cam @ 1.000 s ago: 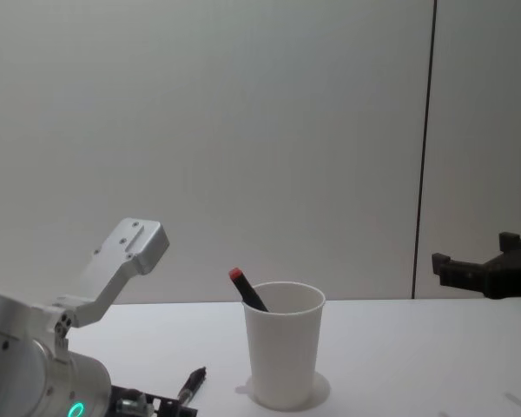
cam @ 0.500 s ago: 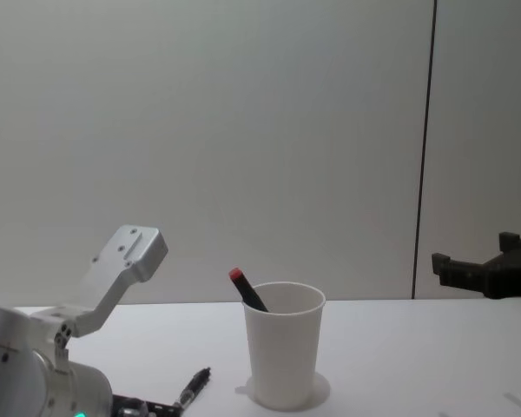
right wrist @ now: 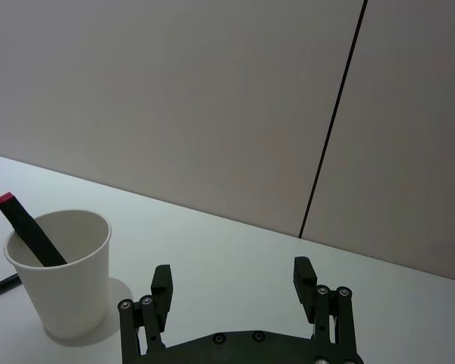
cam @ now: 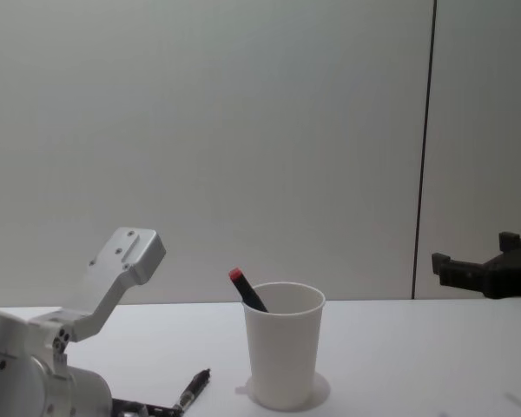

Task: Place the pen into the pen holder.

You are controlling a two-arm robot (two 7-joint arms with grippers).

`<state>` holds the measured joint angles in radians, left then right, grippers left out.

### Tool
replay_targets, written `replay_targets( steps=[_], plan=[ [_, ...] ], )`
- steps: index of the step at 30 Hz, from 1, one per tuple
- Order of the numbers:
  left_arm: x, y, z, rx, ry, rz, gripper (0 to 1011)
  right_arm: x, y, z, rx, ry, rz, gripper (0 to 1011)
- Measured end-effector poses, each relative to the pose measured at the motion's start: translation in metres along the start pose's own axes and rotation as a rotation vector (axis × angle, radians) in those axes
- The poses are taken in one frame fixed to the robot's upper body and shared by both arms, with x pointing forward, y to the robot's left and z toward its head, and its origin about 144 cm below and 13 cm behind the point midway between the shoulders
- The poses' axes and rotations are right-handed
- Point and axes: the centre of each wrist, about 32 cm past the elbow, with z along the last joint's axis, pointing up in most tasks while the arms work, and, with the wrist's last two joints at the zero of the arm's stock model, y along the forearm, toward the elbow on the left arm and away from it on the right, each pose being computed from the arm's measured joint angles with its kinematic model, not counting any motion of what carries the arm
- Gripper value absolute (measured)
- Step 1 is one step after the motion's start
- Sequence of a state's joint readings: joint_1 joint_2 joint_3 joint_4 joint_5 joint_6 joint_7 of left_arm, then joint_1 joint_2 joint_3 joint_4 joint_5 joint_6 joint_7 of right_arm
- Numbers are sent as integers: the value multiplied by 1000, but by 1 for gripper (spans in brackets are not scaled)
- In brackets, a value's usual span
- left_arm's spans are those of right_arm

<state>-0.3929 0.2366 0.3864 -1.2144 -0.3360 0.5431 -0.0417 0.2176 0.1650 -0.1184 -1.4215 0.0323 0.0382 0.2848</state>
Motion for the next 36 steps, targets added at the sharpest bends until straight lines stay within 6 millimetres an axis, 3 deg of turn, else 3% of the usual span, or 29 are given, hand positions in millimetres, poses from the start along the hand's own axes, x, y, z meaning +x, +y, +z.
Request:
replay_targets(
  steps=[16, 36],
  plan=[
    [1, 16, -2, -100, -11, 31, 127, 0, 0, 0, 0, 0, 0, 1001],
    [3, 64, -13, -332, -96, 59, 127, 0, 0, 0, 0, 0, 0, 1001]
  ],
)
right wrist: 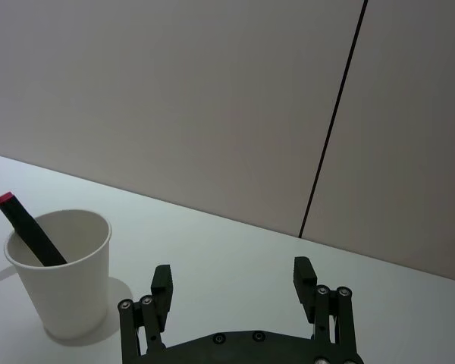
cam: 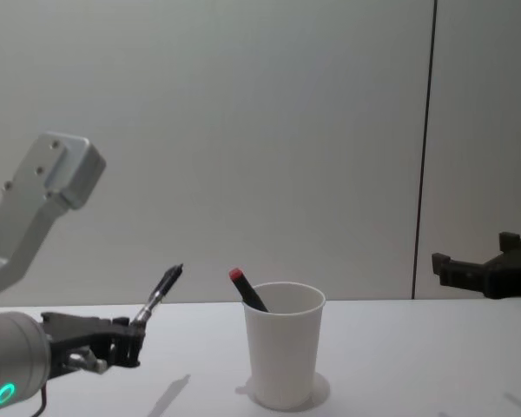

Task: Place the pen into the pen holder.

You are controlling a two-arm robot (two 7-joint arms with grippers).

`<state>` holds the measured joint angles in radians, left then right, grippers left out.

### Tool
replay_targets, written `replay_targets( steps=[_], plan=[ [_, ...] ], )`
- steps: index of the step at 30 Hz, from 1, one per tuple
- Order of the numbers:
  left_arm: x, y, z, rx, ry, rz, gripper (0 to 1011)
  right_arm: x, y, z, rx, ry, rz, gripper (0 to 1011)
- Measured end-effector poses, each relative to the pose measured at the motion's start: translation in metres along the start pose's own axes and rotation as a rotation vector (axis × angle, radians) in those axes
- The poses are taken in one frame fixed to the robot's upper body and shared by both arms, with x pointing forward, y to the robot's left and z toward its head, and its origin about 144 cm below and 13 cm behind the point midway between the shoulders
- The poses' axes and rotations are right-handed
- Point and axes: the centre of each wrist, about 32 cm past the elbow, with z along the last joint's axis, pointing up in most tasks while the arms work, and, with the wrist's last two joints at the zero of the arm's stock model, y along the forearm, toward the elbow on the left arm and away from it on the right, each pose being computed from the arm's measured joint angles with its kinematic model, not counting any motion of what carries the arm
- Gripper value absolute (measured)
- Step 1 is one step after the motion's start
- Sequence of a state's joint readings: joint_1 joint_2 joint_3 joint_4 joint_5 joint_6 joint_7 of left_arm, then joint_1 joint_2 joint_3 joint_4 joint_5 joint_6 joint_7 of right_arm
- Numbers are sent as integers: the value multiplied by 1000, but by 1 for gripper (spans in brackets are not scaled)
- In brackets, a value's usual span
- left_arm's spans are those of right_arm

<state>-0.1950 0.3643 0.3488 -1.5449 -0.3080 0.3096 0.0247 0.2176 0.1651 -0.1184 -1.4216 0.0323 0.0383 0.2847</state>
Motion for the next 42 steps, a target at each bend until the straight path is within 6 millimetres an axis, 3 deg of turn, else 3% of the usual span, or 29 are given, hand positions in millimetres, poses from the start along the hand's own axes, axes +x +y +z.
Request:
replay_targets(
  steps=[21, 42],
  plan=[
    [6, 18, -2, -165, -94, -192, 127, 0, 0, 0, 0, 0, 0, 1001],
    [18, 1, 2, -278, -188, -466, 127, 0, 0, 0, 0, 0, 0, 1001]
  ],
)
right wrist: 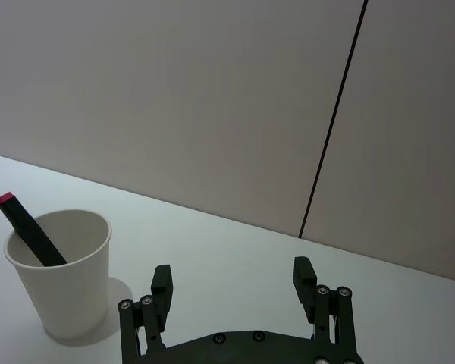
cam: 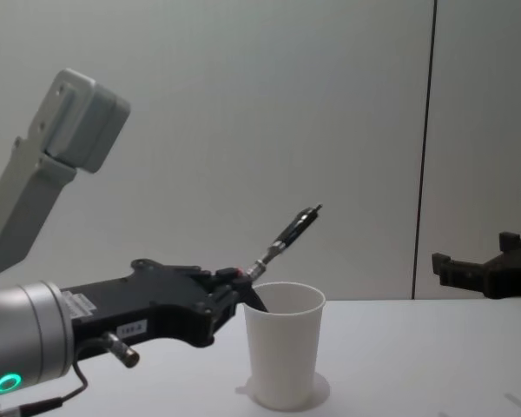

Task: Place the pen into the pen holder.

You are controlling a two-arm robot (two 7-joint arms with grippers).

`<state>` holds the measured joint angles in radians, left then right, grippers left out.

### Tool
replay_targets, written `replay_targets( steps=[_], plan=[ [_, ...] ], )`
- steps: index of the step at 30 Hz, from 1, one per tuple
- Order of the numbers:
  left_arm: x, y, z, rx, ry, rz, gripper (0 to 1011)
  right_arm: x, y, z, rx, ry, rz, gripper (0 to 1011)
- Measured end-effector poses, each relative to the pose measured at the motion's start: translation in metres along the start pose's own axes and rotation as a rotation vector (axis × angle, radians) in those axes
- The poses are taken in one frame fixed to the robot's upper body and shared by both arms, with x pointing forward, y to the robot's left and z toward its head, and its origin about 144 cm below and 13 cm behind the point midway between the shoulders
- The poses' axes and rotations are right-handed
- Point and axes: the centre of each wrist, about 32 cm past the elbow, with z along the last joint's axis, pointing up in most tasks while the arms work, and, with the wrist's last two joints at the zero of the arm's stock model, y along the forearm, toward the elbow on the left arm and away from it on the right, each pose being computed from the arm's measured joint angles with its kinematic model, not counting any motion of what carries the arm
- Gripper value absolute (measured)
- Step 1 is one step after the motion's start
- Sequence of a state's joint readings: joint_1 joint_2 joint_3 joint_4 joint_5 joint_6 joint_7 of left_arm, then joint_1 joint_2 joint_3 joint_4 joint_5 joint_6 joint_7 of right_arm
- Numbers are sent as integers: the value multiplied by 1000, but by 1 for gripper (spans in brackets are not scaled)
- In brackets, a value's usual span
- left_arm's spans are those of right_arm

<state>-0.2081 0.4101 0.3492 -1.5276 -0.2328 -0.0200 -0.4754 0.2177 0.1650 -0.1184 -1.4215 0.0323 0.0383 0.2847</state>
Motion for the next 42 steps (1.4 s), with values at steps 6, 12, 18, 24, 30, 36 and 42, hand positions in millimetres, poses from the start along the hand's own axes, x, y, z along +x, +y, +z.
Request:
replay_targets(
  steps=[6, 12, 18, 24, 30, 36, 42],
  plan=[
    [6, -7, 0, -19, -18, -61, 127, 0, 0, 0, 0, 0, 0, 1001],
    [11, -15, 1, -37, -31, -119, 127, 0, 0, 0, 0, 0, 0, 1001],
    [14, -22, 1, -49, -38, -169, 127, 0, 0, 0, 0, 0, 0, 1001],
    [18, -31, 1, -57, -42, -224, 127, 0, 0, 0, 0, 0, 0, 1001],
    [20, -38, 0, -59, -43, -274, 127, 0, 0, 0, 0, 0, 0, 1001],
    [22, -44, 0, -62, -41, -305, 127, 0, 0, 0, 0, 0, 0, 1001],
    [23, -47, 0, -65, -39, -325, 127, 0, 0, 0, 0, 0, 0, 1001]
  ],
)
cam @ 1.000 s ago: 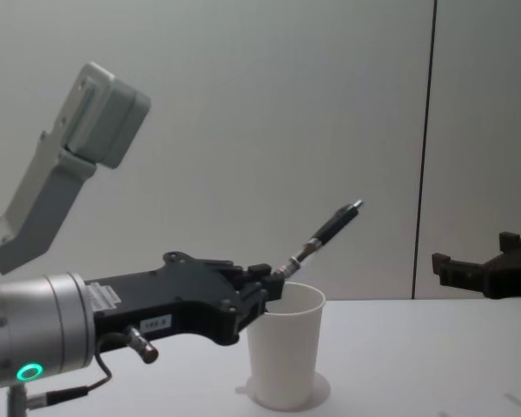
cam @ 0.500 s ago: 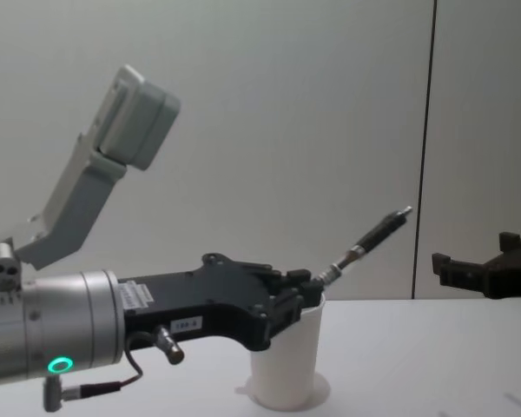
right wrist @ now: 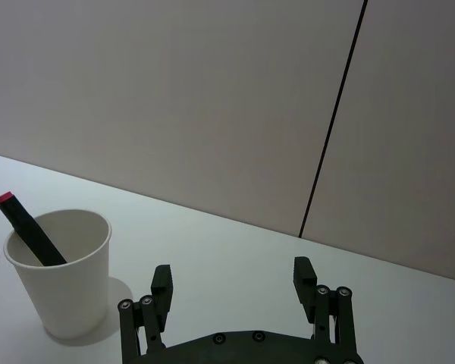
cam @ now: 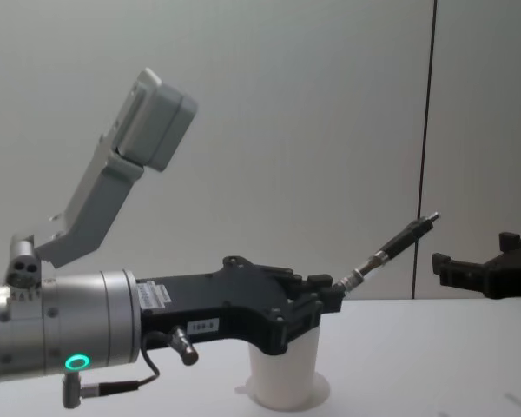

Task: Place the pen into the pen holder.

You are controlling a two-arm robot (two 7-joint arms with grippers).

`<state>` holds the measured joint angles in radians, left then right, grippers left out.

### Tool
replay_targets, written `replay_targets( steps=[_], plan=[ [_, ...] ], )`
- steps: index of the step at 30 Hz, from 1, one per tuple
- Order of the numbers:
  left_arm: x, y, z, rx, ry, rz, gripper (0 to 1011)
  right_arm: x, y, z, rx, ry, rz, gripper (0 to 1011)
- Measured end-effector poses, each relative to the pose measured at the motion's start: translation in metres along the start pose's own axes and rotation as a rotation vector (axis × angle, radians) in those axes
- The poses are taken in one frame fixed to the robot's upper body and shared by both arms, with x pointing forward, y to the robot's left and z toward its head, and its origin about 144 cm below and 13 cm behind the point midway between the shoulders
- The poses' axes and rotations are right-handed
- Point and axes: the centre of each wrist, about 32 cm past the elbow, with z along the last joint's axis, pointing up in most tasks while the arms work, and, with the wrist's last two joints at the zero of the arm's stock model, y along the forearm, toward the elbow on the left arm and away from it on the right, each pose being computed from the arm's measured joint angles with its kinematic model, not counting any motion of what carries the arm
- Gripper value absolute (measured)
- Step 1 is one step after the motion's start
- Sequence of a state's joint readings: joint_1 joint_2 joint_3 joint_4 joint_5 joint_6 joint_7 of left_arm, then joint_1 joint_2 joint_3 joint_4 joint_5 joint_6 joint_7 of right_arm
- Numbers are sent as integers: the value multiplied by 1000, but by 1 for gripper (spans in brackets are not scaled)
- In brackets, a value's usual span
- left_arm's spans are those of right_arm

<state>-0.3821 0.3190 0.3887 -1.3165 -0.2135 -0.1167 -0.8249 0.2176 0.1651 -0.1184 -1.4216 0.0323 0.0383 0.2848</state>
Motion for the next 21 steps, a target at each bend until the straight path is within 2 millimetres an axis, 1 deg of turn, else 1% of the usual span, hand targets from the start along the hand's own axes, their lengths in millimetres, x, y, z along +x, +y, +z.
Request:
replay_targets(
  steps=[9, 21],
  plan=[
    [1, -2, 0, -3, 2, -15, 127, 1, -2, -1, 8, 5, 8, 1001],
    [3, -4, -1, -5, 3, -25, 127, 14, -13, -5, 32, 29, 37, 1001]
  ],
)
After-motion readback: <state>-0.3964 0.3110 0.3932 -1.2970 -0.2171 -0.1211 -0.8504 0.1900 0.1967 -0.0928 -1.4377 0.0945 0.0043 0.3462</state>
